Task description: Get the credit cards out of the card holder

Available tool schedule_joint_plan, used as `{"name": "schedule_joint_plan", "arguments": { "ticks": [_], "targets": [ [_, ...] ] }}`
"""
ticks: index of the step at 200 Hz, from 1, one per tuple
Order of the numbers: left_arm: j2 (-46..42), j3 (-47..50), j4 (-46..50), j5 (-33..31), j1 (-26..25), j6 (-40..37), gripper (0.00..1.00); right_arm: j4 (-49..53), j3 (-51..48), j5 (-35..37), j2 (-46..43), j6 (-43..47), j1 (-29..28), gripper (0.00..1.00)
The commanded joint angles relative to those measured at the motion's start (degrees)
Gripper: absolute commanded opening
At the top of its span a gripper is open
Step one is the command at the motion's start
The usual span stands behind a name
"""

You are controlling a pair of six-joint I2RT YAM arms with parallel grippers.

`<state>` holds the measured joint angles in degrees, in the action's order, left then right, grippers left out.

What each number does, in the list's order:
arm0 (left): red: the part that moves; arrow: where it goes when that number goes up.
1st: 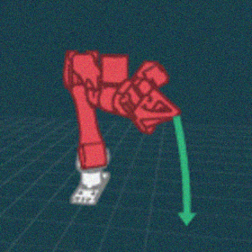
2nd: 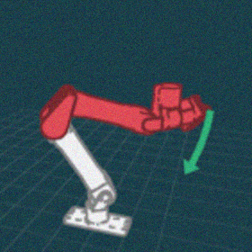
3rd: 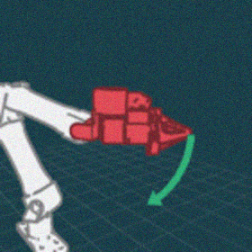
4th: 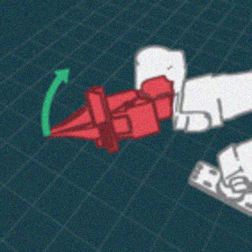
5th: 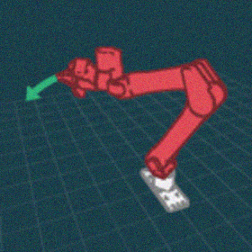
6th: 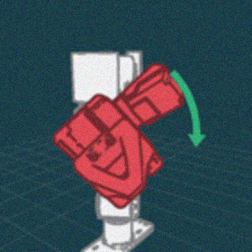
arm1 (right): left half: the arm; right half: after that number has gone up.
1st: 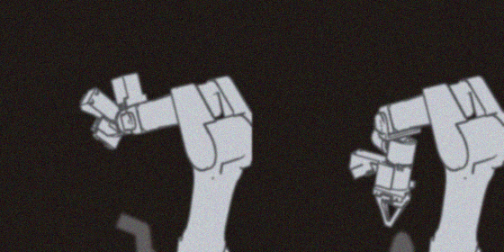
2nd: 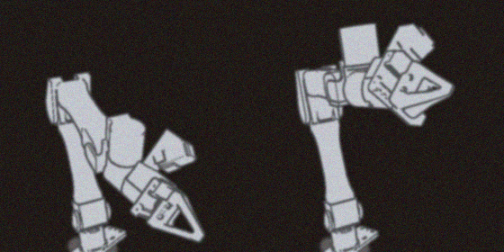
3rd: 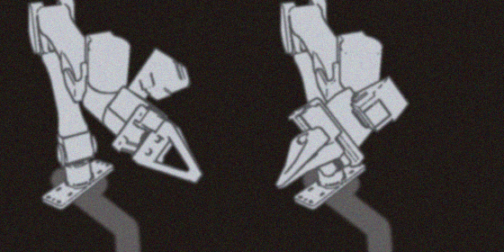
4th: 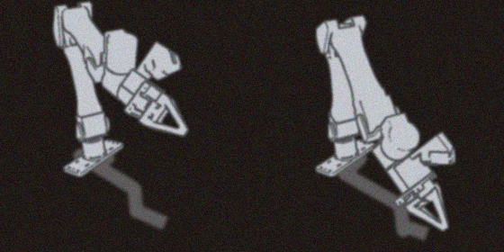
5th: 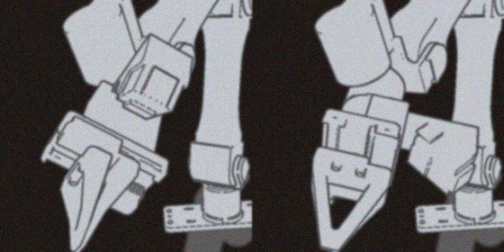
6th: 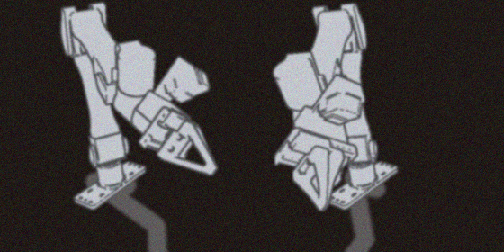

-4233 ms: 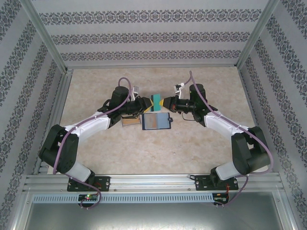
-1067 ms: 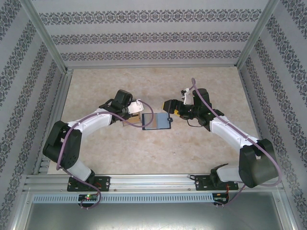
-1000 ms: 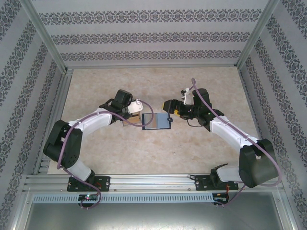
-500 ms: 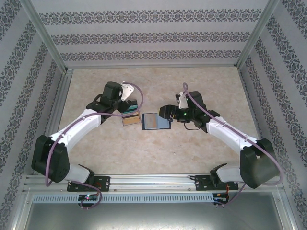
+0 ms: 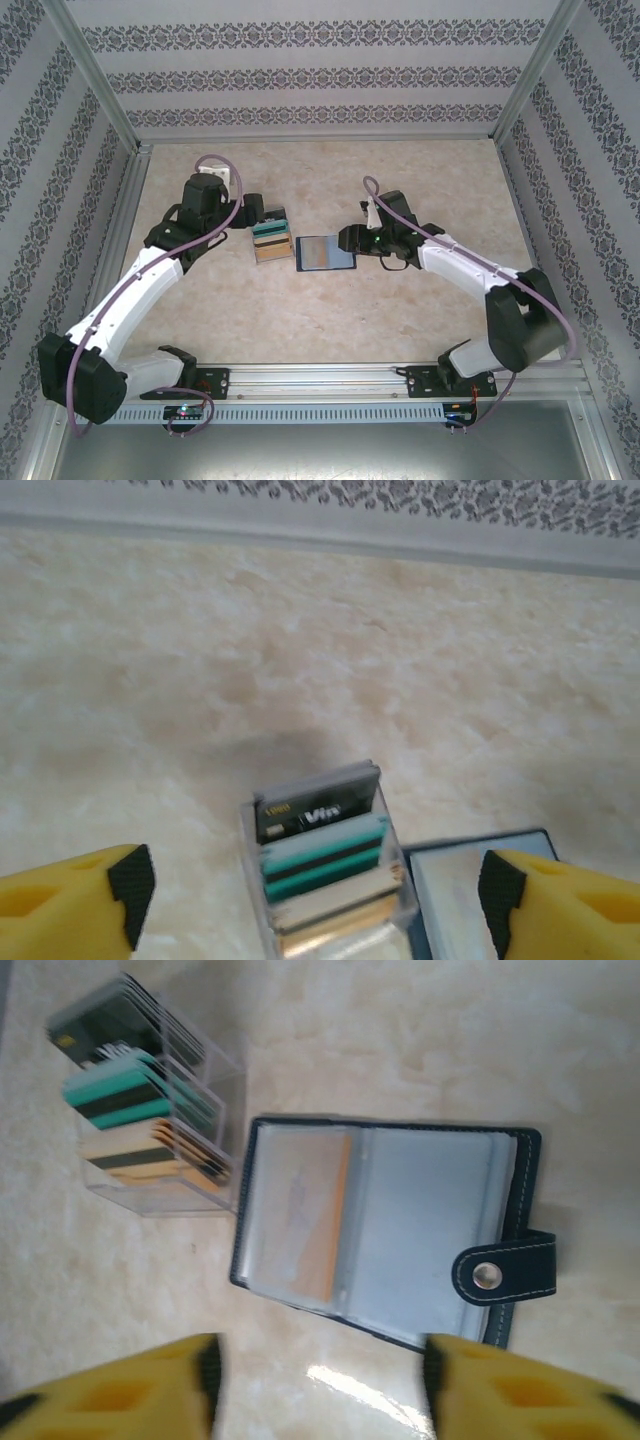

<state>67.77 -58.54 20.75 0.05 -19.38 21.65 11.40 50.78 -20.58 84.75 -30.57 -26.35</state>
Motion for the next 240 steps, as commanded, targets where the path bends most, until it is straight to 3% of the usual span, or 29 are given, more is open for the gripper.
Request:
{"name": "schedule_joint_plan", "arguments": {
  "ticks": [1, 31, 54, 87, 175, 240],
  "targets": [
    [1.1, 2.8, 2.9, 8.0, 0.6, 12.9, 0.73, 1.6, 2.2, -1.2, 4.0, 1.0, 0.3, 0.25],
    [3.0, 7.0, -2.2, 11.7, -1.5, 19.7, 0.51, 1.1, 2.1, 0.8, 7.6, 0.6, 0.1, 0.16],
    [4.9, 8.1, -4.6, 11.3, -4.0, 22.7, 0.44, 1.3, 2.4, 2.5, 9.8, 1.1, 0.1, 0.08],
    [8.9, 8.0, -6.8, 11.3, -6.9, 25.1, 0.36, 1.4, 2.6, 4.3, 12.2, 1.5, 0.2, 0.09],
    [23.4, 2.7, -9.8, 13.7, -12.9, 27.3, 0.31, -0.2, 1.8, 3.8, 16.1, 1.4, -0.6, 0.09],
    [30.8, -1.0, -10.2, 14.8, -13.6, 27.0, 0.31, -0.3, 1.1, 4.0, 15.8, 1.0, -0.6, 0.07]
  ]
}}
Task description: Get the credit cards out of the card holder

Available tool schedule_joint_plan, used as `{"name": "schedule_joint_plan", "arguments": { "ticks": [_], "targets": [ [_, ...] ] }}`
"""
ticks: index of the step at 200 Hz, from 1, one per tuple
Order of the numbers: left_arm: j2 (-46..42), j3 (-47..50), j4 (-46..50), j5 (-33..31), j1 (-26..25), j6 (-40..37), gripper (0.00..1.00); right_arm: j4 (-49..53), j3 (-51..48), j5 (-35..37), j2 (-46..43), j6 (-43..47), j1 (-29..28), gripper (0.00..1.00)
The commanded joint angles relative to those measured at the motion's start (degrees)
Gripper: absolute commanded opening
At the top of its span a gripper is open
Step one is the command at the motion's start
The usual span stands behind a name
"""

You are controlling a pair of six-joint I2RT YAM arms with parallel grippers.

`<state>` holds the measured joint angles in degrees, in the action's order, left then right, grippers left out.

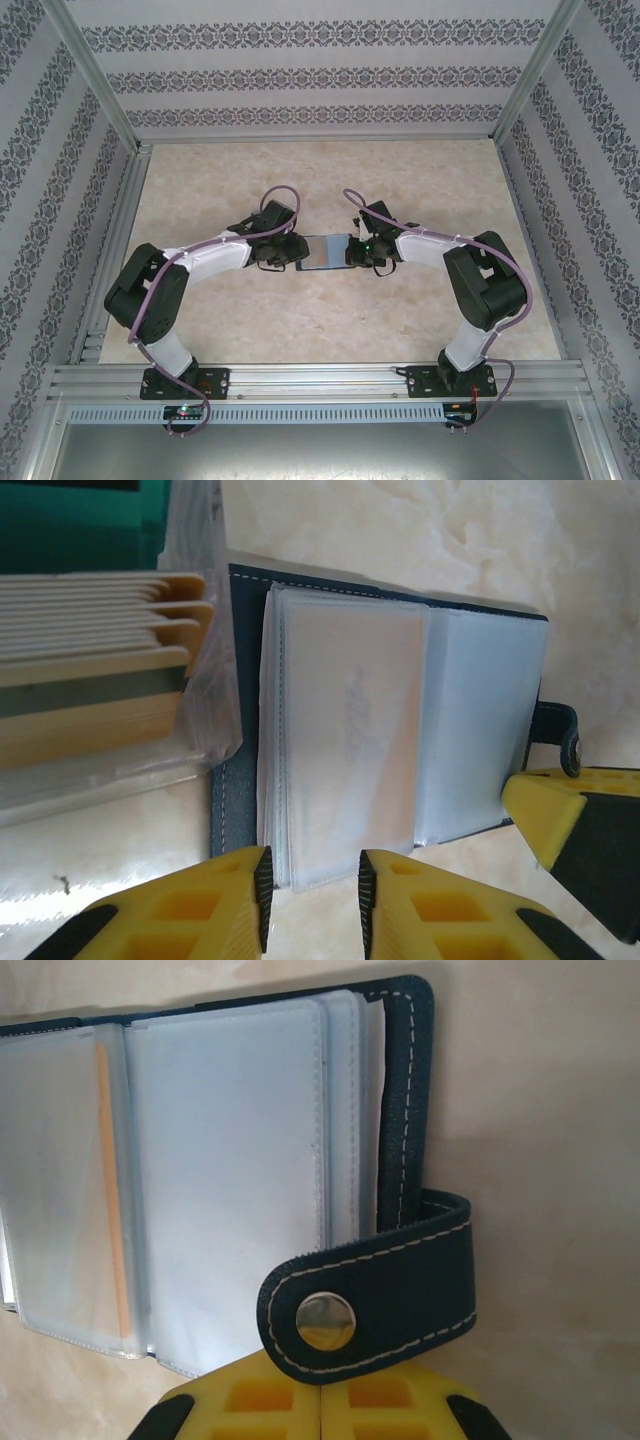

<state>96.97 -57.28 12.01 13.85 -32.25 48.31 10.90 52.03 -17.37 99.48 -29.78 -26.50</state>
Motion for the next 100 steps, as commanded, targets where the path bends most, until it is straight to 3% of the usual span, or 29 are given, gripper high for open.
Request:
{"name": "schedule_joint_plan", "arguments": {
  "ticks": [1, 100],
  "targets": [
    [1.7, -2.3, -1.5, 1.0, -0.7, 0.3, 0.31, 0.2, -0.2, 0.8, 1.1, 0.2, -0.5, 0.07],
    [7.9, -5.7, 0.0, 1.3, -1.0, -0.3, 0.30, 0.0, 0.2, 0.2, 1.7, 0.1, -0.3, 0.06]
  ]
}}
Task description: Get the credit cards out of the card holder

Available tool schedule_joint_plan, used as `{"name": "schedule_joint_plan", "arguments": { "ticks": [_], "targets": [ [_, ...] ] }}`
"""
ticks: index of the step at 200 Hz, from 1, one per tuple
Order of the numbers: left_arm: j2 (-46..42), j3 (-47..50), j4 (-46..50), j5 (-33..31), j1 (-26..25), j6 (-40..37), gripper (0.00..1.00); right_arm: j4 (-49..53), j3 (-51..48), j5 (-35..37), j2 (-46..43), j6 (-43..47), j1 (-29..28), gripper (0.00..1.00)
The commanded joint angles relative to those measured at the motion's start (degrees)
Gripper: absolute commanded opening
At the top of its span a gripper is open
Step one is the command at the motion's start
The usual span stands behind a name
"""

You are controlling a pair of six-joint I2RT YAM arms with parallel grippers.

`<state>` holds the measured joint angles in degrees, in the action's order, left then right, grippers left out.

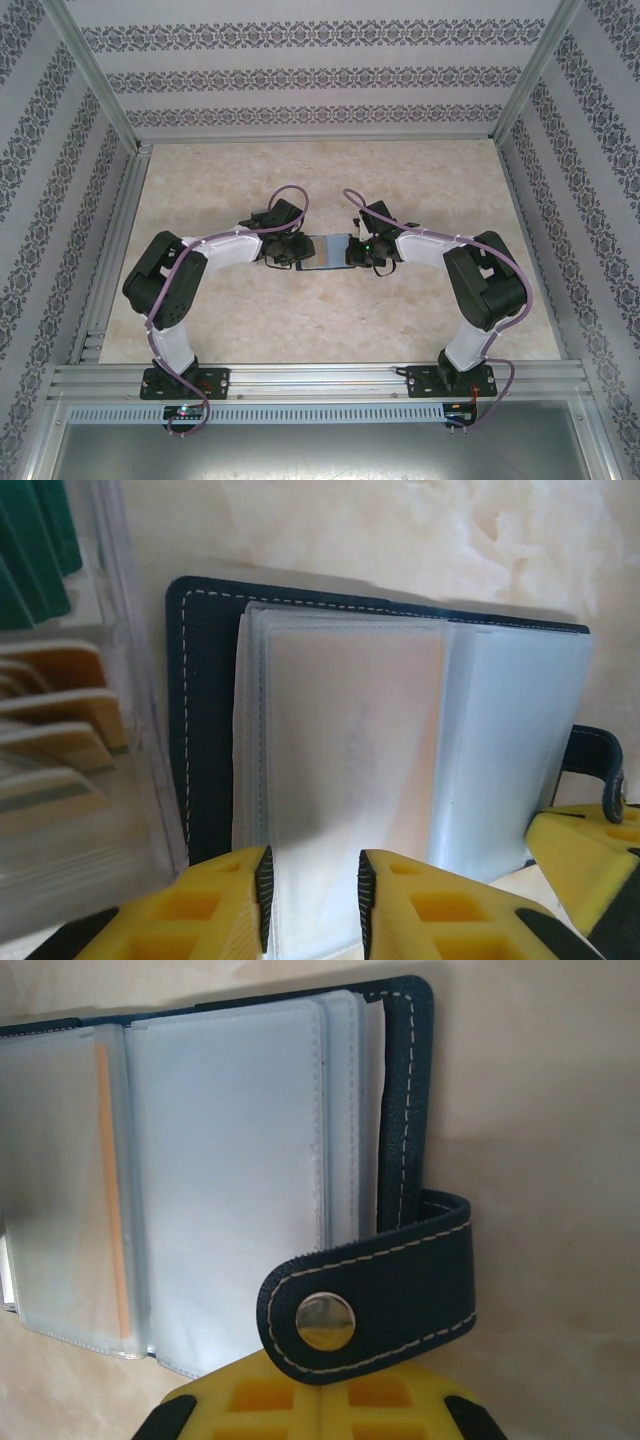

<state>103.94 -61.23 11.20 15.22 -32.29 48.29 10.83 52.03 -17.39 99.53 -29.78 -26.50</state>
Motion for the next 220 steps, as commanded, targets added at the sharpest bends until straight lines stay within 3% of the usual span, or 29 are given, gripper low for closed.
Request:
{"name": "schedule_joint_plan", "arguments": {
  "ticks": [1, 60, 220],
  "targets": [
    [1.0, -1.8, 0.8, -0.1, -0.9, -0.3, 0.30, 0.1, 0.2, 0.3, 1.6, 0.1, -0.4, 0.06],
    [3.0, -3.8, 4.8, -1.2, -1.1, -1.0, 0.26, -0.1, 0.5, -0.3, 2.3, -0.2, -0.3, 0.05],
    [-0.2, -4.8, 10.3, -6.5, -2.2, -1.7, 0.29, -0.4, -1.7, -0.1, 1.0, -1.0, 0.4, 0.04]
  ]
}}
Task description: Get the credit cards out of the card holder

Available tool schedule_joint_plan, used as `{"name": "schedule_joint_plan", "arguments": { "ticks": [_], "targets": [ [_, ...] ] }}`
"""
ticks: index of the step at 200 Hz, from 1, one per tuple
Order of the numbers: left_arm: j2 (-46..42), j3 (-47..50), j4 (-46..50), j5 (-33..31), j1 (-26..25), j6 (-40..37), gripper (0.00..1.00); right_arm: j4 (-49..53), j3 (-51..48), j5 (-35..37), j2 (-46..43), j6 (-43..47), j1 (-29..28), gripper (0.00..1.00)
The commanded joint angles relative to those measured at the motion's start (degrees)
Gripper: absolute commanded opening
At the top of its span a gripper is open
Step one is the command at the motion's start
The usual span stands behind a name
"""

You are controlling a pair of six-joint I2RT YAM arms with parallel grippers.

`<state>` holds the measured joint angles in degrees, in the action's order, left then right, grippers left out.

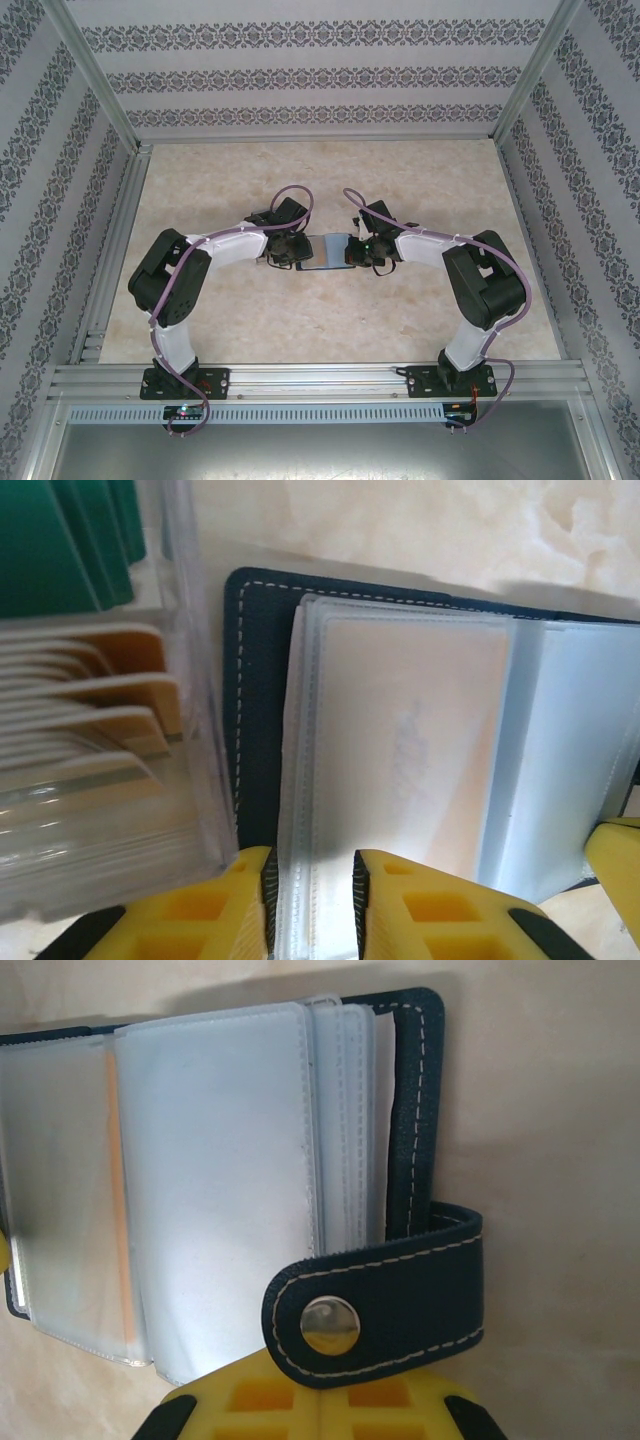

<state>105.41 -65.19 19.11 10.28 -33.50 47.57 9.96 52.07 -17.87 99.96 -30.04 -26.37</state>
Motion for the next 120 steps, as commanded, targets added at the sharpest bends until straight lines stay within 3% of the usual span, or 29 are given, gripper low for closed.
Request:
{"name": "schedule_joint_plan", "arguments": {
  "ticks": [1, 78, 120],
  "targets": [
    [-1.7, -0.8, 2.4, -1.6, -1.1, -0.9, 0.29, 0.5, -1.7, 0.3, 0.6, -0.8, 0.3, 0.03],
    [-0.9, -0.5, 3.7, -3.2, -1.7, -0.3, 0.29, -0.9, -4.1, 0.3, -0.5, -1.6, 0.1, 0.03],
    [0.2, -0.1, 1.2, -0.5, -1.9, -0.5, 0.29, -0.9, -4.1, 0.3, -0.5, -1.8, -0.1, 0.03]
  ]
}}
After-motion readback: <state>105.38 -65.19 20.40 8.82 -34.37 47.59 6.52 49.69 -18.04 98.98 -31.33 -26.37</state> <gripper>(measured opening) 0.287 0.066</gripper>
